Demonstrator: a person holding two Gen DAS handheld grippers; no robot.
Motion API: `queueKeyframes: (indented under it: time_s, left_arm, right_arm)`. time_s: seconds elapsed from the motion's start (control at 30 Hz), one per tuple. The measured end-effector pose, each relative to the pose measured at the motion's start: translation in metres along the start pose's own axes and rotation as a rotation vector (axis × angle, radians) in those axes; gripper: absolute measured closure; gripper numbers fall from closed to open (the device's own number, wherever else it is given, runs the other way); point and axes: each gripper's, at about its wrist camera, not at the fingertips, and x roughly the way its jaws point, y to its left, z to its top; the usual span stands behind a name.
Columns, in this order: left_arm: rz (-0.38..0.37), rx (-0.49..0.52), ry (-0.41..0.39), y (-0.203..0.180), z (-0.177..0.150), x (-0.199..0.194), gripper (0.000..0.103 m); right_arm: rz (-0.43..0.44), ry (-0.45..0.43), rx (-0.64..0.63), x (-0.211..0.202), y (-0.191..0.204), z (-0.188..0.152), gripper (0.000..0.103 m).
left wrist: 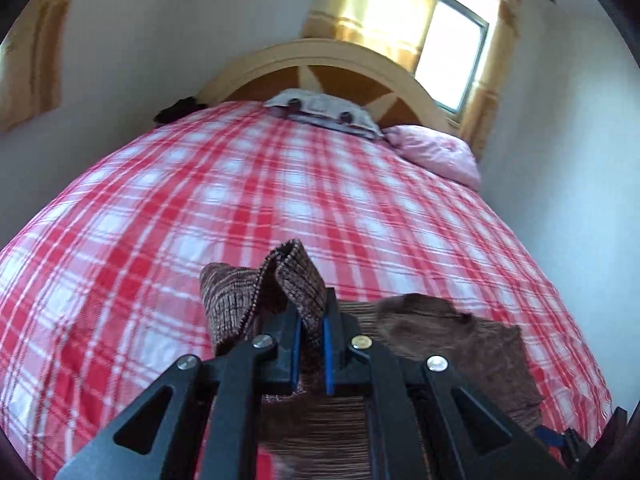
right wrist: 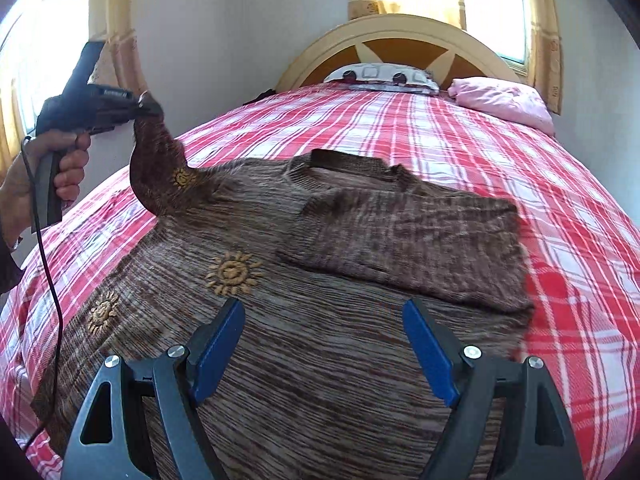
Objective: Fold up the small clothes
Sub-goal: 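Fold the held sleeve across the body toward the right gripper, then release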
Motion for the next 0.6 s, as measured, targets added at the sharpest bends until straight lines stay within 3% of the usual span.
queueKeyframes:
  time_s: [0.27,0.43,0.6]
  left_arm:
    - [-0.133,0.073,0.051,-0.084,-0.014,0.02,0.094]
    - [-0.155,0.151,0.121,-0.131,-0.051,0.046,0.093]
    - [-0.185,0.279,0.253,-0.167,-0.094,0.068,0.074]
  right_arm:
    - [-0.013,-0.006,0.078,-0.007,-0.032,-0.013,0.021]
    - [-0.013,-0.009,0.124,-0.008,-0.047,-0.014,0.021]
    - [-0.01,0.0,0.15,-0.007,-0.053,-0.016,0.021]
